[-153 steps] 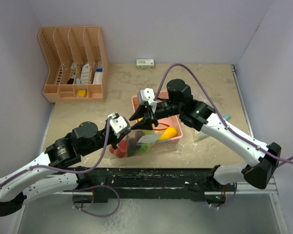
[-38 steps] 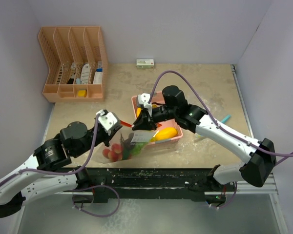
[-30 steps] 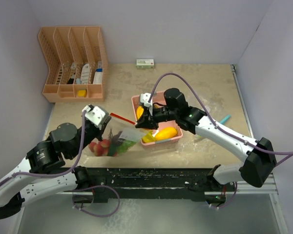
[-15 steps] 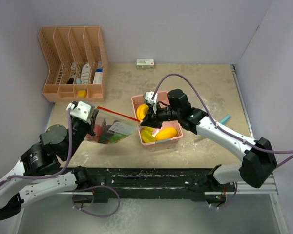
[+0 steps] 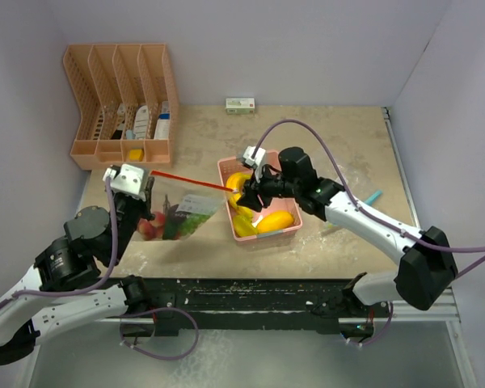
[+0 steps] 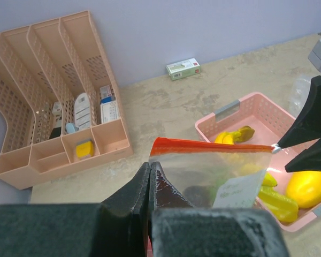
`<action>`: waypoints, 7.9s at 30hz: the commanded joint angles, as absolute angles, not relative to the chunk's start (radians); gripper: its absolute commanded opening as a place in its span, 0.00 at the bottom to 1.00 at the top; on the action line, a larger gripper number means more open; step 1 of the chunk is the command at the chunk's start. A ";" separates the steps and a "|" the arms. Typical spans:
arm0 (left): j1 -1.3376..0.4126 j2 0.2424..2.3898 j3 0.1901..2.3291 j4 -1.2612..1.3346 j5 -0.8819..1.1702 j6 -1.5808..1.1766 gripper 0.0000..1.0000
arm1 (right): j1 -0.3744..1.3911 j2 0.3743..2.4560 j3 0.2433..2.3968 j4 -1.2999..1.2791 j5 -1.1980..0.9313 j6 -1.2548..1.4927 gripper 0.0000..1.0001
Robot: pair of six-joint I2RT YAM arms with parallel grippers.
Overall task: Place the food in the zip-top bag and seal the zipper
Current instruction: Zip the zipper food storage bag at the center of the board, then place the zipper food storage bag at the center of the board, then pick up the zipper food storage bag at the center of the board, then open the zipper of the food storage bag.
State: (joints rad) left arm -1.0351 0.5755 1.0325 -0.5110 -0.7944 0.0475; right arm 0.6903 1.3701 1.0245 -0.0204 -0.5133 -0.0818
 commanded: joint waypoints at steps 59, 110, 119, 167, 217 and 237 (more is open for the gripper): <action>-0.995 0.904 0.761 0.022 -0.781 -0.203 0.99 | -0.058 1.363 0.725 -0.209 0.216 0.756 0.76; -0.945 1.152 0.996 0.370 -0.065 -0.402 0.85 | 0.447 0.832 0.963 -0.240 -0.264 0.298 0.00; -0.938 1.291 1.126 0.338 -0.010 -0.442 0.81 | 0.533 0.890 0.998 -0.242 -0.200 0.284 0.00; -0.913 1.353 1.161 0.097 -0.179 -0.418 0.00 | 0.698 0.889 1.093 -0.332 0.044 0.240 0.42; -0.911 1.249 1.114 0.065 -0.247 -0.336 0.00 | 0.698 1.120 1.124 -0.319 0.345 0.511 0.00; -0.911 0.983 1.167 -0.457 -0.518 -0.232 0.00 | 0.697 0.966 1.126 -0.384 0.320 0.376 0.17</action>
